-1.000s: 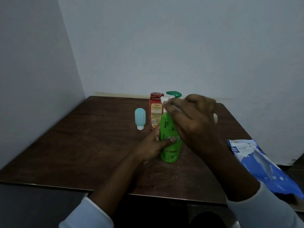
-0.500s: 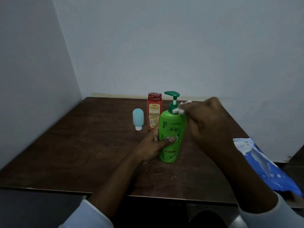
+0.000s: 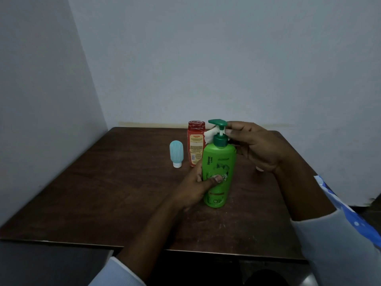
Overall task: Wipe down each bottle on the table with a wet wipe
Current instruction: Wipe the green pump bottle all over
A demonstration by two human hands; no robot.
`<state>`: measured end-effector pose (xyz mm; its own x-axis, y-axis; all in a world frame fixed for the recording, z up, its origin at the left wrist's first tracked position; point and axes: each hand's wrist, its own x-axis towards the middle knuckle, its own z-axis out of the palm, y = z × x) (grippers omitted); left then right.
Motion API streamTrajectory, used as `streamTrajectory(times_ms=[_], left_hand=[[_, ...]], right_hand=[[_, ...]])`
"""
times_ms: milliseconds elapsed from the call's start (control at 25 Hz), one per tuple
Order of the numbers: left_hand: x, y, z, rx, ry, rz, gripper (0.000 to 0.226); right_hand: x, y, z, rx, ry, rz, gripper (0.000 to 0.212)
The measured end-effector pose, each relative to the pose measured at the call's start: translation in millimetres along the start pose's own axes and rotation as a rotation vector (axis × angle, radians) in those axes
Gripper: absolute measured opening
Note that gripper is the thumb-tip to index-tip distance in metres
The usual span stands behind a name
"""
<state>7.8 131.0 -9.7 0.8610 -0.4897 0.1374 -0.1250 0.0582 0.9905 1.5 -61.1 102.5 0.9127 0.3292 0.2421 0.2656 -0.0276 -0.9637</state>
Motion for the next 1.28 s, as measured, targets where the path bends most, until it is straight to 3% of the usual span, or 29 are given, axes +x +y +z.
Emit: streamTrajectory(times_ms=[120,360,480,680,880,1080,1200,1280], left_hand=[[1.5,0.9,0.2,0.007,-0.003,0.002,0.056],[-1.0,7.0,1.8,0.014,-0.001,-0.001,0.051],[-0.7,8.3,1.8,0.033,0.005,0.003,0.048],[-3.1,15.7,4.0,0.070,-0.004,-0.003,0.049],[-2.2,12.5,1.8,0.059,-0.007,-0.006,0.047],[-7.3,8.9,-2.7,0.119,-0.013,-0.047,0.053],[-7.1,1.7,-3.5,0.221,0.035,-0.044,0.059],[-1.2,-5.7,-0.4,0.239,0.068,-0.044,0.062]], right_hand=[[-15.5,-0.3,7.2,-0.079,0.049,-0.111,0.025],[-32.3,0.7,41.8,-0.686,0.624,-0.388,0.017],[-37.1,15.3,60.5,-1.043,0.777,-0.568,0.015],[-25.4,23.7,70.7,-1.266,0.634,-0.551,0.026],[-35.0,26.9,61.0,-1.139,0.708,-0.556,0.030],[-51.7,46.9,16.6,-0.804,0.821,-0.456,0.022],[-63.7,71.3,-8.3,-0.893,0.721,-0.351,0.017],[-64.0,86.8,-23.3,-1.062,0.548,-0.185,0.012]])
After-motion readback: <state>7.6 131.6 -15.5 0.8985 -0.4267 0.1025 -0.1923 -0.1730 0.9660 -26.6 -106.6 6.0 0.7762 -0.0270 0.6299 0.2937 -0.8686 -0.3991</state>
